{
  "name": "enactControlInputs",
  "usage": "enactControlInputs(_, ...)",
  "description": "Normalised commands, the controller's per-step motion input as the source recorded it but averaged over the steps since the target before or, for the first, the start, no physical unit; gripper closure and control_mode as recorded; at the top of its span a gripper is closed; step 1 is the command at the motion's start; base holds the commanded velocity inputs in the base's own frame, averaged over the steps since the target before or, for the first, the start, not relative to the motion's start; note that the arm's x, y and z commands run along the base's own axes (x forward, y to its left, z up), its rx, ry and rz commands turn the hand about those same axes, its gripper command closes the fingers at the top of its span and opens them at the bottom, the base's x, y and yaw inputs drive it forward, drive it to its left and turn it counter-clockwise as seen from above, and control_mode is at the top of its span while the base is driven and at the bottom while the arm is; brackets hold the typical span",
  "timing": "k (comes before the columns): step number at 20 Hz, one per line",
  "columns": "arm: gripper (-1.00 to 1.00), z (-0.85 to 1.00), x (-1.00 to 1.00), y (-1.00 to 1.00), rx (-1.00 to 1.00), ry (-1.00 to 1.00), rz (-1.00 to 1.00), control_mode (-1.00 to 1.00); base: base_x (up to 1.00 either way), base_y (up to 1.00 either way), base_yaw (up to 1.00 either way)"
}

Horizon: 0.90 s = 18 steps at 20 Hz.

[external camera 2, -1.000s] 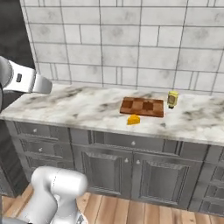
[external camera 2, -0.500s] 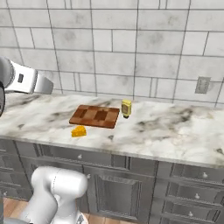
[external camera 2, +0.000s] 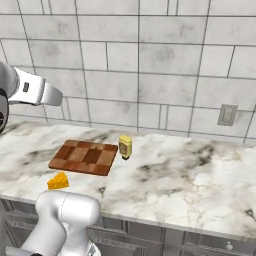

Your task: Retrieve the reheated potato from the microwave, then place the potato, cheese, and condiment on the cutting board.

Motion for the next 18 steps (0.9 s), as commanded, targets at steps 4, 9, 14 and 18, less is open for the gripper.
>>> enactControlInputs(4,1.00,-0.03,0.12,0.00,0.01,0.04,-0.01,-1.00,0.49,0.02,-0.04)
enactControlInputs(9,1.00,-0.47,0.64,0.00,0.09,0.27,0.00,-1.00,0.00,0.00,0.00)
enactControlInputs(14,1.00,-0.82,0.80,0.06,0.02,0.22,0.00,-1.00,0.00,0.00,0.00)
enactControlInputs(18,1.00,-0.79,0.57,0.00,0.00,0.16,0.00,-1.00,0.00,0.00,0.00)
